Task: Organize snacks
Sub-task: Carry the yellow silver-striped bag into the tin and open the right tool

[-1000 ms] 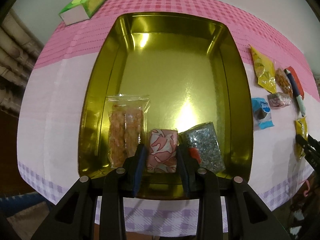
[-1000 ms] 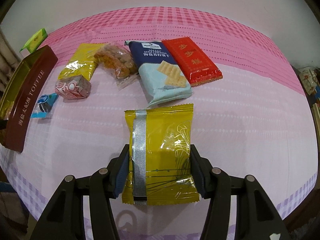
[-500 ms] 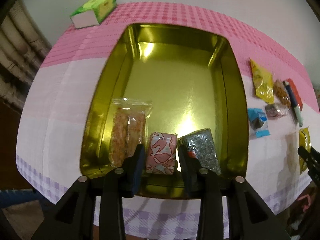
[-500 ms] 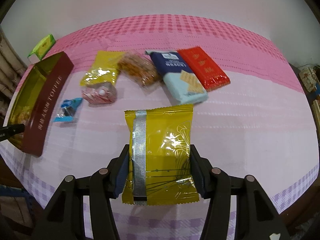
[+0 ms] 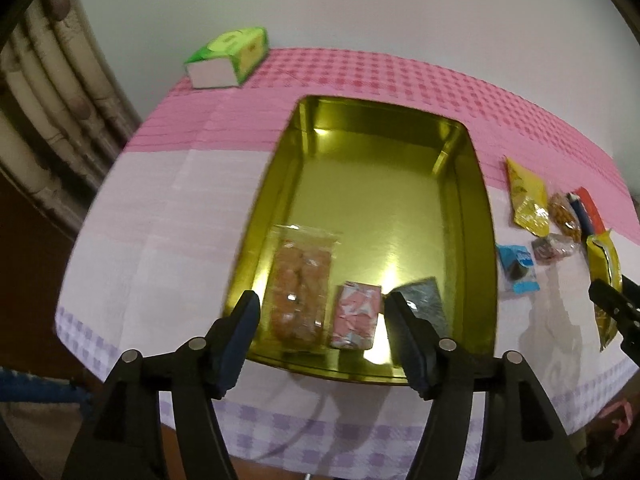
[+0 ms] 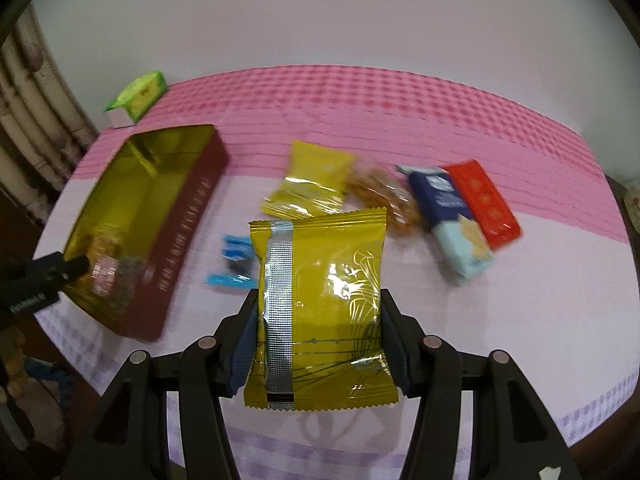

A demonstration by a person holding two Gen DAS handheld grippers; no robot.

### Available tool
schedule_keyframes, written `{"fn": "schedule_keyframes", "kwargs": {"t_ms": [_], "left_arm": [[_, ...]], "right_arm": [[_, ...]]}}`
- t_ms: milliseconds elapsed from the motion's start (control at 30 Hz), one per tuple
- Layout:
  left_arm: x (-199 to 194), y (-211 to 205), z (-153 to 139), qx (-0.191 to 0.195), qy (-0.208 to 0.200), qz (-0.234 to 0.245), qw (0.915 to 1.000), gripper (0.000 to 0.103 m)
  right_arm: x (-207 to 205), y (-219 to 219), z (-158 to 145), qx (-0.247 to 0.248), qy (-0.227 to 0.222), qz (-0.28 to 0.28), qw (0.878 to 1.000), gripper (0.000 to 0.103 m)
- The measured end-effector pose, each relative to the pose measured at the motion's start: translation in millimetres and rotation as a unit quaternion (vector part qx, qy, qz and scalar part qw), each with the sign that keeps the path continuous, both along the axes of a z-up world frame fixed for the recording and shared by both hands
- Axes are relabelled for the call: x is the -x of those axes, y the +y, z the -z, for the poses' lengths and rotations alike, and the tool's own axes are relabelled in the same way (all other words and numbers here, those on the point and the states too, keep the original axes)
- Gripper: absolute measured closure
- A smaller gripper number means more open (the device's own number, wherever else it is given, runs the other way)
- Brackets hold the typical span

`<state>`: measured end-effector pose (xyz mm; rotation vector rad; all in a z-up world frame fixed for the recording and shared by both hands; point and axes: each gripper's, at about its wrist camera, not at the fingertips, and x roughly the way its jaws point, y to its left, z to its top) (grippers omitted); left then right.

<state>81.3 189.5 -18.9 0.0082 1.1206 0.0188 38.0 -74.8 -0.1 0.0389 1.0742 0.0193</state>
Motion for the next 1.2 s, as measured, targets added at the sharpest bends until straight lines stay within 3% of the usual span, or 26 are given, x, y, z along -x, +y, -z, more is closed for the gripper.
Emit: {"fn": "schedule_keyframes", "kwargs": {"t_ms": [333,600,700,900,1200], "left_arm": [[1,52,-21,-0.008,-0.034,-0.064,0.9973,0.031],[-1,82,-14,-0.024,-0.02,-0.096,0.9949,0.03],[-1,88,-10,-0.021,-0.014,-0.101,0.9946,0.03],[-1,90,-1,-0.054,-0.004,-0.103,0.9932,0.03],[-1,87,2,-0.045,0.0,-0.101,0.9938,0.03]], "right_arm": [[-31,87,-18,-0.018,-0.015,-0.074,0.997,0.051],[-52,143,-7,-0.017,-0.01,-0.108,0.994,0.051],[-57,151,5,-0.02,0.003,-0.109,0.994,0.051],[-67,163,27,-0.019,0.03,-0.115,0.993,0.051],[-81,176,36,0.003,0.03,-0.116,0.993,0.051]]}}
